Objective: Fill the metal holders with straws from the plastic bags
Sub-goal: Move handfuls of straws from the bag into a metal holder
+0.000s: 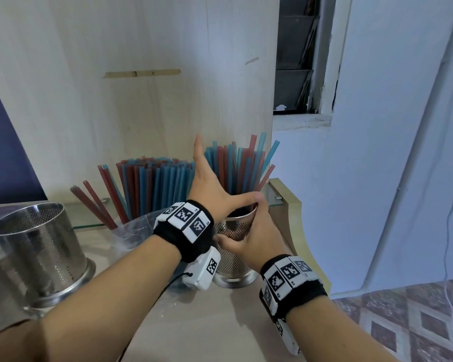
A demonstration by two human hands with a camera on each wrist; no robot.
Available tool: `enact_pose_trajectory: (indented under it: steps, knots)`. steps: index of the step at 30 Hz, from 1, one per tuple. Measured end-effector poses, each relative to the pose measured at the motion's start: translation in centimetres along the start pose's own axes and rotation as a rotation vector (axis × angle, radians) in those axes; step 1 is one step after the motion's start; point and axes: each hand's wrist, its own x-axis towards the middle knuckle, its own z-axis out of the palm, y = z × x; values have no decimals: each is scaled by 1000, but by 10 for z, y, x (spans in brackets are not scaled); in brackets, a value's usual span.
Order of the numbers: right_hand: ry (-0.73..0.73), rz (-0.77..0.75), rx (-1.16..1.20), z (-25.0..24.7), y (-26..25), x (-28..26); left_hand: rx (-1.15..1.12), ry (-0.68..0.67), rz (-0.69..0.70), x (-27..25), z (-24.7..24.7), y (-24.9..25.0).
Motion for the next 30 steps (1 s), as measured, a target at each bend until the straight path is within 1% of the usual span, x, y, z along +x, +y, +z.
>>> enact_pose_trajectory:
  steps: [3, 4, 7, 8, 11, 14, 16, 18, 20, 23, 26, 28, 30]
  knots:
    - [2, -1, 56, 0, 1, 0, -16, -28, -62, 8, -2, -3]
    - [2, -3, 78, 1, 1, 0, -29, 1, -76, 12, -4, -5]
    - [0, -16, 105, 1, 1, 1, -68, 150, -72, 19, -11, -5]
    - [-4, -15, 103, 1, 1, 1, -84, 166, -70, 20, -12, -4]
    - [-8, -19, 90, 1, 1, 1, -93, 97, -99, 18, -14, 1]
    - [-19, -24, 86, 0, 2, 0, -98, 33, -101, 12, -15, 1]
    - [-17, -25, 86, 1, 2, 1, -75, 52, -89, 11, -17, -3]
    - [-8, -28, 80, 1, 3, 1, -39, 105, -75, 10, -19, -5]
    - [-11, -29, 80, 0, 3, 1, -15, 115, -62, 7, -21, -5]
    - [-15, -32, 81, 0, 3, 1, 7, 111, -6, -1, -26, -2]
    - [-17, -34, 85, 1, 4, 2, 23, 167, 115, -15, -40, 5]
    - [-24, -27, 78, 0, 5, 2, 59, 264, 198, -30, -53, 7]
    - [-35, -18, 65, -1, 5, 2, 130, 422, 279, -44, -69, 2]
